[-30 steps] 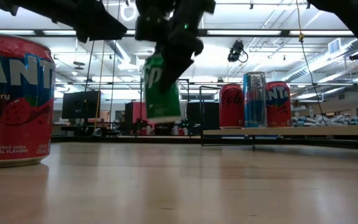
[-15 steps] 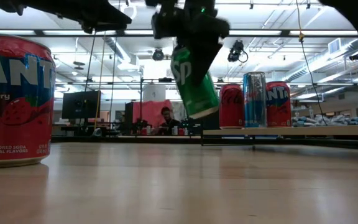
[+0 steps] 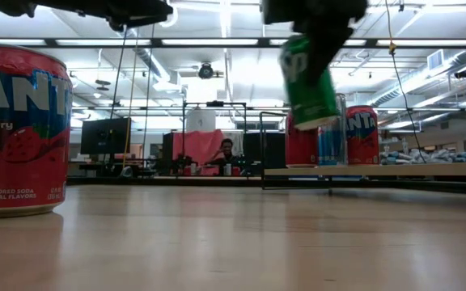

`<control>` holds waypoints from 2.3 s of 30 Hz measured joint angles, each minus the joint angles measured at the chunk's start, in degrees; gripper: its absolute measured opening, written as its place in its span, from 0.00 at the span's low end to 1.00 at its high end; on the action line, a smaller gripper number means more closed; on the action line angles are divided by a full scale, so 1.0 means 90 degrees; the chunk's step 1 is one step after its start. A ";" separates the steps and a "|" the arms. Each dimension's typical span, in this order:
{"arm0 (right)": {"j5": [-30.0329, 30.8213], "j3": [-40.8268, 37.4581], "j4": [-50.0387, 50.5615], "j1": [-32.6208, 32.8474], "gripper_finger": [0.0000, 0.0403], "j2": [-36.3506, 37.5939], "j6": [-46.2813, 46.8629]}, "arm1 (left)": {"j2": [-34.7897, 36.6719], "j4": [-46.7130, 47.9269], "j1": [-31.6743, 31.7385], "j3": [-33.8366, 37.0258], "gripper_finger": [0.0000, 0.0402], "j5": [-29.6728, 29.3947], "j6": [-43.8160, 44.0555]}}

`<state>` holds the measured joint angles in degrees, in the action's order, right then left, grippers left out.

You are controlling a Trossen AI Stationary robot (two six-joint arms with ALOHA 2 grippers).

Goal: Place canned beverage on shelf
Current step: Put the green soda can on the shelf

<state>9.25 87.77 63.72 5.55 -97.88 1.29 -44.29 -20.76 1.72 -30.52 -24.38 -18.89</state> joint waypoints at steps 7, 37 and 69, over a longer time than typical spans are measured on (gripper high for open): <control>0.0136 -0.1629 -0.0399 -0.0010 0.83 0.1634 0.0261 | 0.0002 -0.0199 0.0000 0.0000 0.68 0.0347 -0.0042; -0.0147 -0.4932 -0.1067 -0.1815 0.83 0.4673 0.0849 | 0.0000 -0.0086 0.0000 0.0000 0.68 0.1054 0.0261; -0.0322 -0.4995 -0.1120 -0.2262 0.93 0.4662 0.0722 | 0.0000 0.0074 0.0000 0.0000 0.68 0.1054 0.0363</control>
<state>6.35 42.82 53.64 -14.81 -55.92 7.79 -44.29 -20.10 1.72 -30.52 -14.90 -15.62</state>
